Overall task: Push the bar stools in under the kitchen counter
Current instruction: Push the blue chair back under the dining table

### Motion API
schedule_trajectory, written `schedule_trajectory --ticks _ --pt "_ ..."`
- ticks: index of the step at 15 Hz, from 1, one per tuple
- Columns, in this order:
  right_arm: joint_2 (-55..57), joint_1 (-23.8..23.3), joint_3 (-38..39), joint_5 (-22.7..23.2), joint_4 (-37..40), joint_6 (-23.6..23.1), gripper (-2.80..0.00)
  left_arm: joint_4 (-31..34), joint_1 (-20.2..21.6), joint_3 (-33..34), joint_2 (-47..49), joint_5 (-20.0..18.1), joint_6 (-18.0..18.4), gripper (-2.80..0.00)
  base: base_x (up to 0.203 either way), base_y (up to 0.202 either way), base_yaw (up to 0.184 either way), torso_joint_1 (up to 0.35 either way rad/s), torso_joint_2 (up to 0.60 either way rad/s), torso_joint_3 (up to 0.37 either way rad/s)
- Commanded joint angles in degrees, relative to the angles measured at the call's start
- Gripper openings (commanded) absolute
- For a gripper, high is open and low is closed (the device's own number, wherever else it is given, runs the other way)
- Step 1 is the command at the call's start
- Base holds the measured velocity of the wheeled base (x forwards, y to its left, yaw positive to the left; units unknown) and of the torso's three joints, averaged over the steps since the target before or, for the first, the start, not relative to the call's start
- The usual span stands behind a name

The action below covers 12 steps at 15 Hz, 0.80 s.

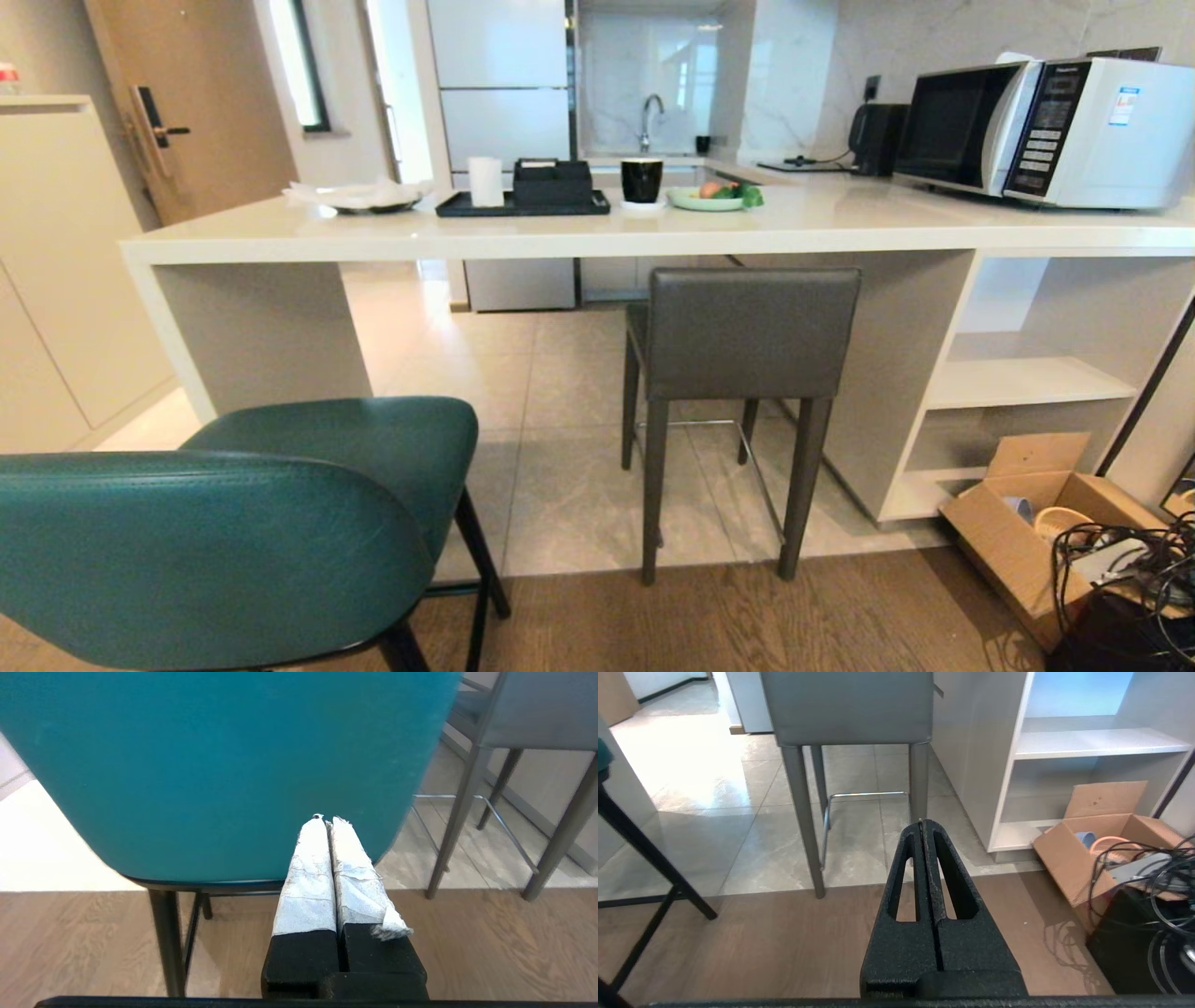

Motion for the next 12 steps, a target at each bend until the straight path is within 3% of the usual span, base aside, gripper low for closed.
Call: schedule_trajectory --ticks 1,6,12 --pt "0.10 0.00 0.00 0.02 0.00 0.00 -2.80 0.00 0.04 0.01 0.09 0.00 -0.01 -2.80 0.000 0.000 0.000 0.000 0.00 0.000" --pt "0.10 0.00 0.00 0.02 0.00 0.00 -2.80 0.00 0.04 0.01 0.09 0.00 -0.01 -2.80 0.000 0.000 0.000 0.000 0.00 0.000" --pt "0.10 0.00 0.00 0.02 0.00 0.00 -2.80 0.00 0.05 0.01 0.09 0.00 -0.01 -2.80 -0.135 0.000 -0.002 0.002 0.00 0.002"
